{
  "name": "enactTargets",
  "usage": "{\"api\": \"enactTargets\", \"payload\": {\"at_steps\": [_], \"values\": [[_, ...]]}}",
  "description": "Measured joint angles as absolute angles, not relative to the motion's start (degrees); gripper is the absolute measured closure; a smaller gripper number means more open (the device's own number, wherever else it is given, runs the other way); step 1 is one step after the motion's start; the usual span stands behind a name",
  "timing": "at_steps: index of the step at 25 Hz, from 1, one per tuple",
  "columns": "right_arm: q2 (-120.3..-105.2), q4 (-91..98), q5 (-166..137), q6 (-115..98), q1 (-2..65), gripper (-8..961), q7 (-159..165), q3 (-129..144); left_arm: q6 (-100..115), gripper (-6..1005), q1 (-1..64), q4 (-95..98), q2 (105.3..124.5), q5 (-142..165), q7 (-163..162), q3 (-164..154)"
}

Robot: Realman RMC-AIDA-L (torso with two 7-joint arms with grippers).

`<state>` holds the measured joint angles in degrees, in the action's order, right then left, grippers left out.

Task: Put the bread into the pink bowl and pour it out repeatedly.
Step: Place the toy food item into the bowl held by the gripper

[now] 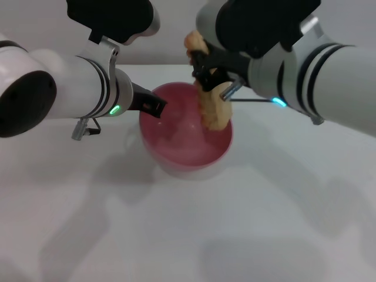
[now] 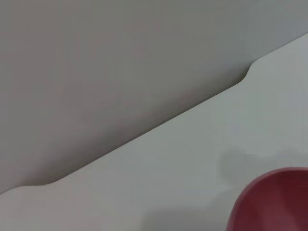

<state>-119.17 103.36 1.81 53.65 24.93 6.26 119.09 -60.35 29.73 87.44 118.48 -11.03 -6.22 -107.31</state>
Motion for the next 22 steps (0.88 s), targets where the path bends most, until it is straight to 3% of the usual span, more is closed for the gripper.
{"api": "enactTargets", "payload": {"at_steps": [9, 20, 22], "values": [[-119.20, 102.06, 1.73, 53.79, 25.13, 809, 6.80, 121.32, -59.91, 958, 29.41, 87.69, 118.40, -11.07, -6.07, -107.32], [-119.18, 102.15, 1.39, 53.53, 24.52, 569, 7.85, 120.45, -58.62, 958, 29.29, 87.91, 118.27, -10.64, -5.86, -107.32], [-119.18, 102.62, 0.73, 53.50, 23.77, 406, 8.91, 120.40, -57.29, 958, 28.93, 87.87, 118.19, -10.26, -5.86, -107.32]]}}
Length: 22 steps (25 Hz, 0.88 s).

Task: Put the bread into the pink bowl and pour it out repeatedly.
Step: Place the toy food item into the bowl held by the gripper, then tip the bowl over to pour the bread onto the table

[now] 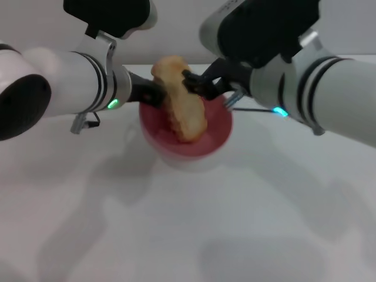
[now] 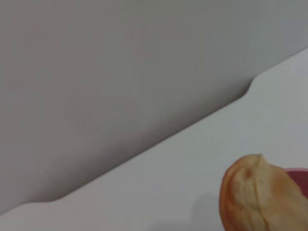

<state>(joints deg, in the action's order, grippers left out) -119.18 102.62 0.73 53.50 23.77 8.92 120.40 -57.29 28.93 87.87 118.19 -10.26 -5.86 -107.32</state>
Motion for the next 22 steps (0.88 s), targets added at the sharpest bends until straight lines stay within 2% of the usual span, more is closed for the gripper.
{"api": "enactTargets", "payload": {"at_steps": [1, 6, 14, 22], "values": [[-119.17, 103.39, -0.55, 53.52, 22.87, 325, 10.10, 120.07, -56.22, 958, 28.54, 87.85, 118.13, -9.68, -5.80, -107.31], [-119.52, 109.15, -6.66, 55.03, 16.00, 199, 14.75, 114.67, -48.03, 959, 25.18, 88.26, 118.13, -4.88, -4.29, -107.94], [-119.61, 110.80, -7.11, 60.65, 11.48, 198, 13.87, 107.17, -31.92, 959, 17.75, 89.58, 118.19, 10.07, -4.26, -115.23], [-119.56, 108.84, -6.90, 60.42, 11.63, 199, 13.80, 107.14, -20.95, 959, 13.33, 87.42, 118.22, 22.37, -5.28, -121.28]]}}
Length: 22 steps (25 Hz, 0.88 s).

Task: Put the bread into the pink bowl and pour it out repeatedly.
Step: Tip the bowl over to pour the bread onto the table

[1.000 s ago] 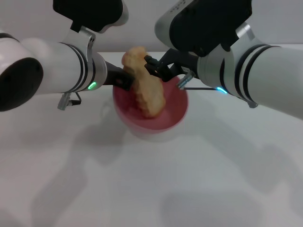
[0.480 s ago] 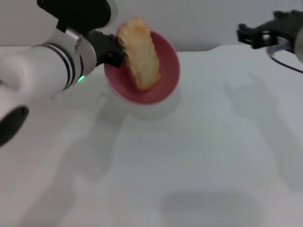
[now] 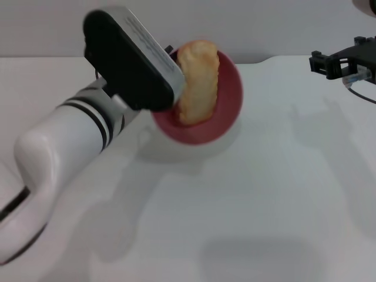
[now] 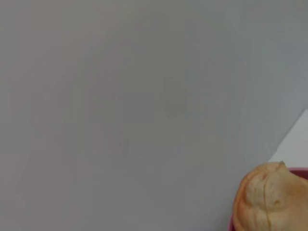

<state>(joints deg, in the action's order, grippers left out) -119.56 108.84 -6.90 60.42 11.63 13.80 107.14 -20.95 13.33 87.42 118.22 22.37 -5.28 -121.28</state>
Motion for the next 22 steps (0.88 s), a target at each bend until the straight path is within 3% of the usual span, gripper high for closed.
{"api": "enactTargets", "payload": {"at_steps": [22], "values": [[-119.79, 108.72, -6.88, 56.32, 6.84, 211, 14.64, 98.30, -21.69, 959, 12.55, 83.04, 118.54, 58.17, -16.06, -128.39]]}}
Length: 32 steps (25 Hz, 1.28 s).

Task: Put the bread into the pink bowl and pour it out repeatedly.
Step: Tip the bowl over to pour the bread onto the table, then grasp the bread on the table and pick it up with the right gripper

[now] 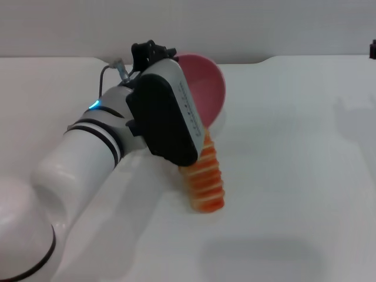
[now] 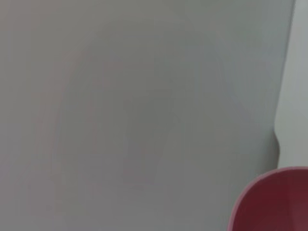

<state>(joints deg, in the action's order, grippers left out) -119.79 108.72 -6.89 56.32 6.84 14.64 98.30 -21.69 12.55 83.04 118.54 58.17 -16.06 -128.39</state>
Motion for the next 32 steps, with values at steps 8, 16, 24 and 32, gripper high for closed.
{"api": "enactTargets", "payload": {"at_steps": [8, 16, 24, 32], "values": [[-119.46, 106.94, -6.79, 56.22, 8.15, 220, 14.69, 100.06, -24.21, 959, 14.74, 81.17, 118.59, 62.69, -24.78, -127.07], [-119.39, 106.43, -5.88, 56.43, 8.72, 228, 14.68, 100.67, -28.90, 959, 17.54, 78.88, 118.51, 69.07, -35.84, -126.48], [-119.14, 105.69, -5.02, 59.25, 10.24, 236, 13.83, 104.10, -29.89, 959, 17.84, 85.07, 118.18, 53.68, -39.10, -120.81], [-119.06, 101.18, -3.40, 59.99, 13.88, 245, 13.42, 110.71, -36.75, 959, 18.13, 91.89, 117.95, 22.56, -28.00, -112.75]]}}
